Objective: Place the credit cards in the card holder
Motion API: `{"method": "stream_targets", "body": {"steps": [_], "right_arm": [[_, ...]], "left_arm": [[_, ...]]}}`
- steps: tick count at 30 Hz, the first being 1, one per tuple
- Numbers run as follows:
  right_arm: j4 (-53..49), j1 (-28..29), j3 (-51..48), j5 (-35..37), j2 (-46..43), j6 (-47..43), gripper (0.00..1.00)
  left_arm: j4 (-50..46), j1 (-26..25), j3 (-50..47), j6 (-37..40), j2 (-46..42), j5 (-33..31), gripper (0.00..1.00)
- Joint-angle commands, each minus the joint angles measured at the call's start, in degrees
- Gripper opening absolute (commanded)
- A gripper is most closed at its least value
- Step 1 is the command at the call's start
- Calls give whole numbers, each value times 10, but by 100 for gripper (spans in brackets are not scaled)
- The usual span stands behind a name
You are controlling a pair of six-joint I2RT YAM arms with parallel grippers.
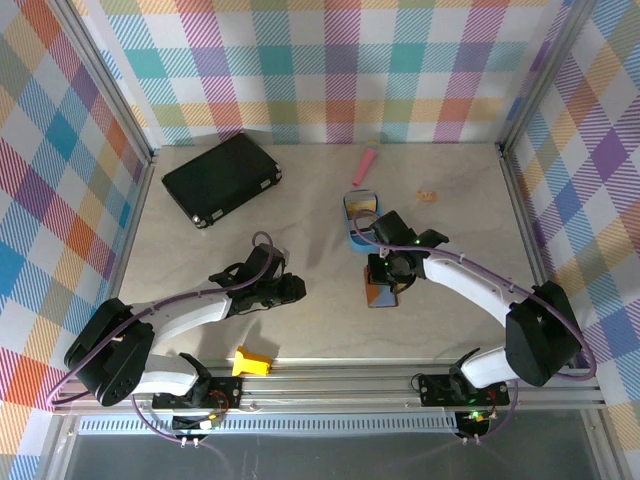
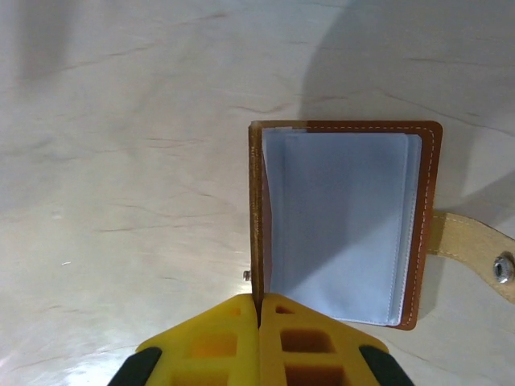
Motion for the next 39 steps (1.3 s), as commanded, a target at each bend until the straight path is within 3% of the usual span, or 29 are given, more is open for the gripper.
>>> {"method": "stream_targets", "body": {"steps": [1, 13, 19, 22, 39], "right_arm": [[-65, 10, 42, 92, 24, 29, 0], [-120, 53, 132, 150, 128, 48, 0], [-106, 56, 139, 117, 125, 57, 27], [-94, 56, 138, 101, 115, 54, 35], [59, 15, 87, -97, 125, 49, 46]], "left_arm": [[1, 0, 13, 10, 0, 10, 27], [3, 0, -9, 9, -16, 3, 27], [1, 0, -11, 11, -17, 3, 27], [6, 0, -14, 9, -18, 2, 27], [12, 0, -1, 9, -2, 10, 27]]}}
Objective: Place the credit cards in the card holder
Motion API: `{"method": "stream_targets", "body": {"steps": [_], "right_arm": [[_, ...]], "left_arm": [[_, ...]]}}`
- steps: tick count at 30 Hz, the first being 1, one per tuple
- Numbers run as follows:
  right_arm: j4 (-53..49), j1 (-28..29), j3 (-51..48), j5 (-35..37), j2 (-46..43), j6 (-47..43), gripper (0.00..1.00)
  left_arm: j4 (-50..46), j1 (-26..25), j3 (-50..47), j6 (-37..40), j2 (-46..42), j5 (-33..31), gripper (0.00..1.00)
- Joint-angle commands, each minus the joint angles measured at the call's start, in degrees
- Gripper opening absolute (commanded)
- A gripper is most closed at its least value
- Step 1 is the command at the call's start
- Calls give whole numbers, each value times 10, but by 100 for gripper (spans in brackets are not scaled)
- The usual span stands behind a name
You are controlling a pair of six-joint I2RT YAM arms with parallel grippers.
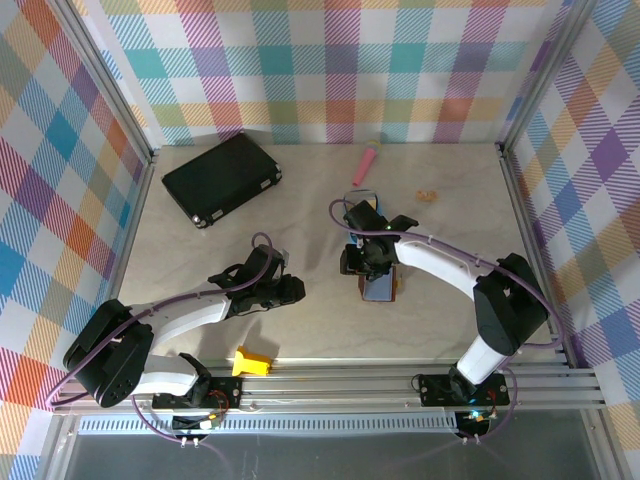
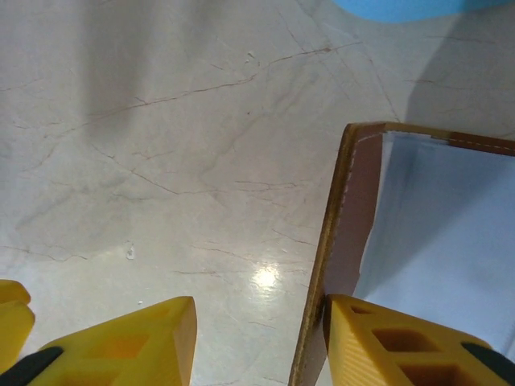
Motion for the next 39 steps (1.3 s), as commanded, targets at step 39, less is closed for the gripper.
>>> {"method": "stream_targets", "body": {"steps": [39], "right_arm": [[123, -66, -26, -178, 81, 46, 70]], "left_arm": [[175, -65, 36, -26, 27, 102, 24]]}}
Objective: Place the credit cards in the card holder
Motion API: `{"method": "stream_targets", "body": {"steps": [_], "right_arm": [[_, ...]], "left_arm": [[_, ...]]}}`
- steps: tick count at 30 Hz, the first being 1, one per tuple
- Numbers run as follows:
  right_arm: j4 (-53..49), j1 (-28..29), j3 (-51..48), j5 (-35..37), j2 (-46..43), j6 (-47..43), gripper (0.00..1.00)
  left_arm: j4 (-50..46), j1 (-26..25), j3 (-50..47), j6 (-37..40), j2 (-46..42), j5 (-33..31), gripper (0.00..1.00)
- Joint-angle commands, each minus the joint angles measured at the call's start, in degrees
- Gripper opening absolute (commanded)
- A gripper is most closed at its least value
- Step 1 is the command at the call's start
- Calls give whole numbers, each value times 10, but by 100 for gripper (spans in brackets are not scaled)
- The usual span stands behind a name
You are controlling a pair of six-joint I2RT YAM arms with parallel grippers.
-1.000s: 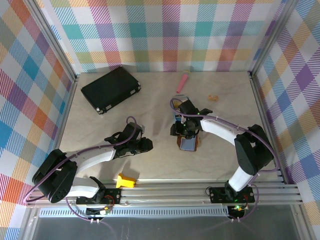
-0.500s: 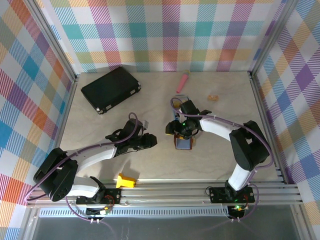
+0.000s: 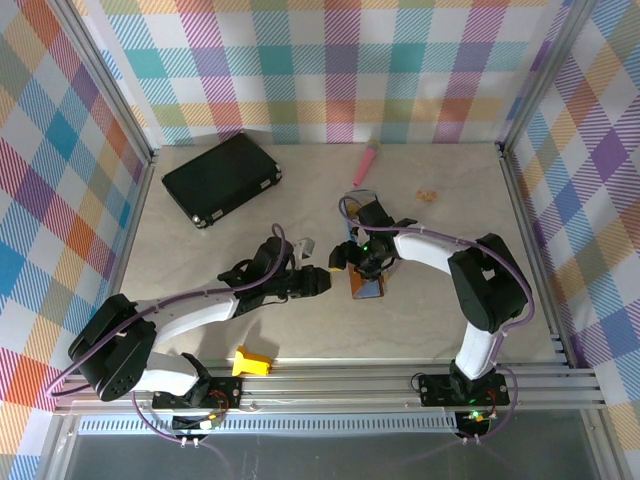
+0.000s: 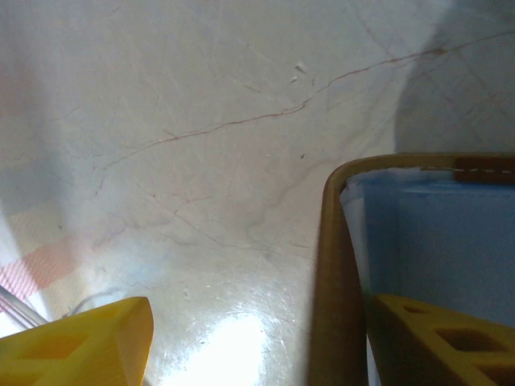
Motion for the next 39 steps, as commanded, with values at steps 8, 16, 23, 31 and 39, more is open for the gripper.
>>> {"method": "stream_targets", "body": {"steps": [8, 16, 23, 31, 39], "right_arm": [[-69, -2, 24, 19, -68, -21, 70], [-82, -1, 19, -16, -101, -37, 70], [-49, 4, 20, -57, -81, -19, 68], [-23, 11, 43, -82, -35, -2, 68], [0, 21, 44, -91, -12, 22, 68]], "left_arm": [[27, -12, -31, -39, -20, -52, 24], [-10, -11, -39, -33, -42, -77, 24], [-40, -6, -41, -35, -50, -97, 24], [-46, 0, -44, -32, -54, -97, 24], [-48, 5, -47, -32, -54, -93, 24]]}}
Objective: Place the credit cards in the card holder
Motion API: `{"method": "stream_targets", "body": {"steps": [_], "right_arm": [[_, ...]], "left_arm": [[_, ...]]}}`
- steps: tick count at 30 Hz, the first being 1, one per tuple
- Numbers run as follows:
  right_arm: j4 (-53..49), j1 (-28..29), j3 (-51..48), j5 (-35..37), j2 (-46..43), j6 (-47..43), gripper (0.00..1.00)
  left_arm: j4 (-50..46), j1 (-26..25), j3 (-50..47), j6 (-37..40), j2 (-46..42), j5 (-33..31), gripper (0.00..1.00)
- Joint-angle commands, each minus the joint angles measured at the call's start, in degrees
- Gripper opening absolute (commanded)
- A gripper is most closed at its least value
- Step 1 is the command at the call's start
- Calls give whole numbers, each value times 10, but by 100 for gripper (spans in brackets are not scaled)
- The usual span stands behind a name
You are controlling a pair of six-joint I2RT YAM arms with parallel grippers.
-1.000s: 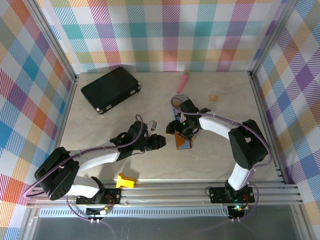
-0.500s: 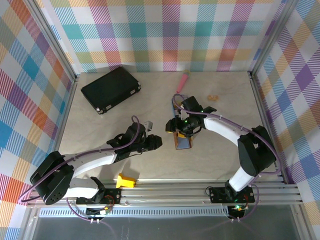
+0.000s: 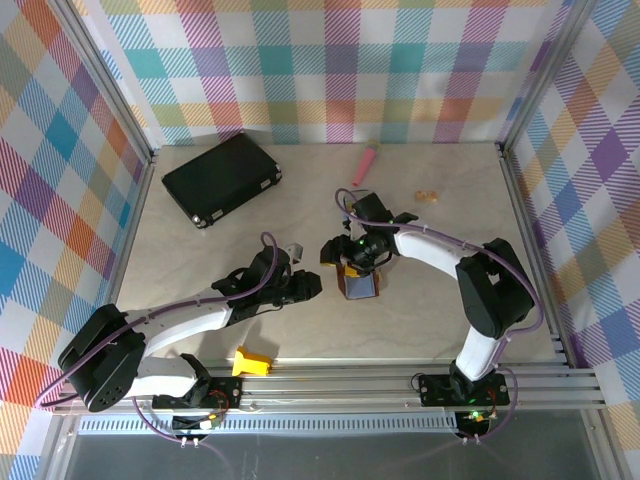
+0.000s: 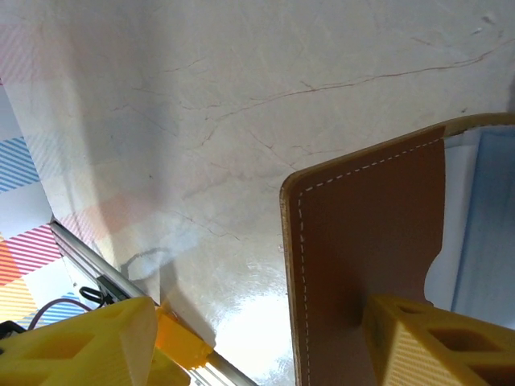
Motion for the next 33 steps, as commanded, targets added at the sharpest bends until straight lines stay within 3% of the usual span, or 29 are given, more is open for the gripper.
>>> {"method": "stream_targets", "body": {"steps": [1, 21, 33], "right_arm": [[19, 6, 10, -16, 15, 21, 68], [47, 30, 36, 44, 80, 84, 70], [-60, 31, 55, 97, 10, -11, 67]], "left_arm": [[-8, 7, -10, 2, -10, -1, 24], [44, 6, -24, -21, 15, 20, 24], [12, 6, -26, -14, -14, -2, 24]]}}
